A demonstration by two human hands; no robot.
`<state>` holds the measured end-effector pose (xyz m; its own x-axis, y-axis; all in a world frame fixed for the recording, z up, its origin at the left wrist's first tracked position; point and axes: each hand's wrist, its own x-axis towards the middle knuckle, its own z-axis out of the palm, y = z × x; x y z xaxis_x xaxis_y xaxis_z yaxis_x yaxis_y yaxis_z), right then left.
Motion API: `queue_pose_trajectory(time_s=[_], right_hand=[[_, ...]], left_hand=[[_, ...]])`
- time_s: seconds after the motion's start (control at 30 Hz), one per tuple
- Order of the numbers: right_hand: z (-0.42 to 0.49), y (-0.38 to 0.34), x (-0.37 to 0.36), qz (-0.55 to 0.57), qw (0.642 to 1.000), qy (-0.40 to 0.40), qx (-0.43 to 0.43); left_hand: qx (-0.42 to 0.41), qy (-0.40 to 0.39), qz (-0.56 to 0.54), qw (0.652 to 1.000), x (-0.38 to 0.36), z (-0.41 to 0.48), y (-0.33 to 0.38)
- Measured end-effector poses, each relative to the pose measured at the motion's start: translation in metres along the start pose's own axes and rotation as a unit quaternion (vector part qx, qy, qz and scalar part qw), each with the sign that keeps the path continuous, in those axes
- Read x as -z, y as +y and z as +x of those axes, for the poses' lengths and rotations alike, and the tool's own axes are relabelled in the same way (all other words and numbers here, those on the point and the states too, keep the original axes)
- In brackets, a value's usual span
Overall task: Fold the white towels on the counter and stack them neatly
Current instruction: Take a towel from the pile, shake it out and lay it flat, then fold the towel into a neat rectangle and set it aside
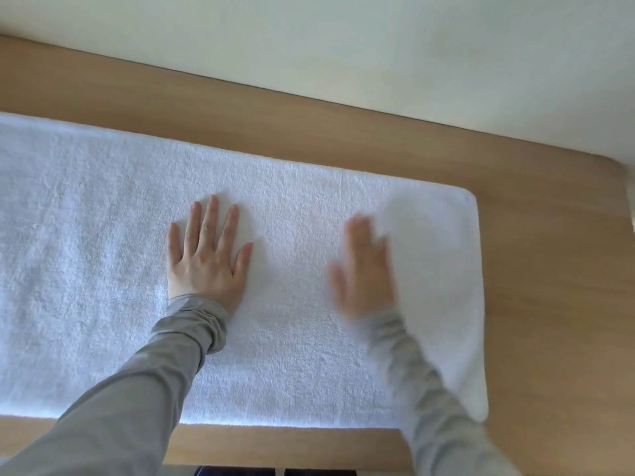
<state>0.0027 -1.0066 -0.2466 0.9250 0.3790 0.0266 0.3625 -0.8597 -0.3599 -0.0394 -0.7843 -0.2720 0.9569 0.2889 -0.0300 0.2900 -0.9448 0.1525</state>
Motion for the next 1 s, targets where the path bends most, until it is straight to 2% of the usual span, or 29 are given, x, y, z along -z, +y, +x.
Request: queue_pose_trajectory(time_s=[0.07, 0.1, 0.17, 0.27, 0.33, 0.4, 0.47, 0.6, 0.7, 0.83, 0.9, 1.0], right_hand=[[-0.05, -0.028, -0.02, -0.041, 0.99, -0.078, 0.107], [-0.07, -0.025, -0.021, -0.063, 0.987, -0.09, 0.117], [-0.098, 0.009, -0.013, -0.079, 0.991, -0.083, 0.061], [-0.128, 0.072, 0.019, -0.09, 0.989, -0.072, -0.092], [-0.141, 0.1, 0.034, -0.057, 0.979, -0.077, -0.18], [-0.148, 0.111, 0.04, -0.019, 0.968, -0.081, -0.238], [-0.146, 0.108, 0.043, -0.037, 0.962, -0.076, -0.26], [-0.123, 0.06, 0.037, -0.084, 0.981, -0.034, -0.173], [-0.098, 0.015, 0.016, -0.079, 0.992, -0.077, -0.056], [-0.049, -0.012, -0.009, -0.097, 0.983, -0.127, 0.092], [-0.018, 0.0, -0.011, -0.109, 0.977, -0.142, 0.119], [0.022, 0.049, 0.004, -0.109, 0.981, -0.127, 0.096]], left_hand=[[0.0, -0.001, -0.004, 1.0, 0.001, -0.001, 0.0], [0.0, -0.002, -0.002, 1.0, 0.001, -0.001, 0.0], [0.0, -0.005, 0.003, 1.0, 0.002, -0.002, 0.0], [0.001, -0.01, 0.0, 1.0, 0.003, -0.002, 0.002], [0.003, -0.012, 0.0, 1.0, 0.004, -0.002, 0.002], [0.004, -0.013, 0.001, 1.0, 0.004, -0.002, 0.001], [0.002, -0.013, -0.006, 1.0, 0.004, -0.002, 0.001], [-0.002, -0.014, -0.011, 1.0, 0.003, -0.002, 0.0], [0.0, -0.018, 0.005, 1.0, 0.003, -0.002, -0.001], [0.007, -0.02, 0.018, 1.0, 0.002, -0.002, 0.0], [0.008, -0.017, 0.017, 1.0, 0.002, -0.002, 0.0], [0.011, -0.01, 0.009, 1.0, 0.001, -0.003, 0.002]])
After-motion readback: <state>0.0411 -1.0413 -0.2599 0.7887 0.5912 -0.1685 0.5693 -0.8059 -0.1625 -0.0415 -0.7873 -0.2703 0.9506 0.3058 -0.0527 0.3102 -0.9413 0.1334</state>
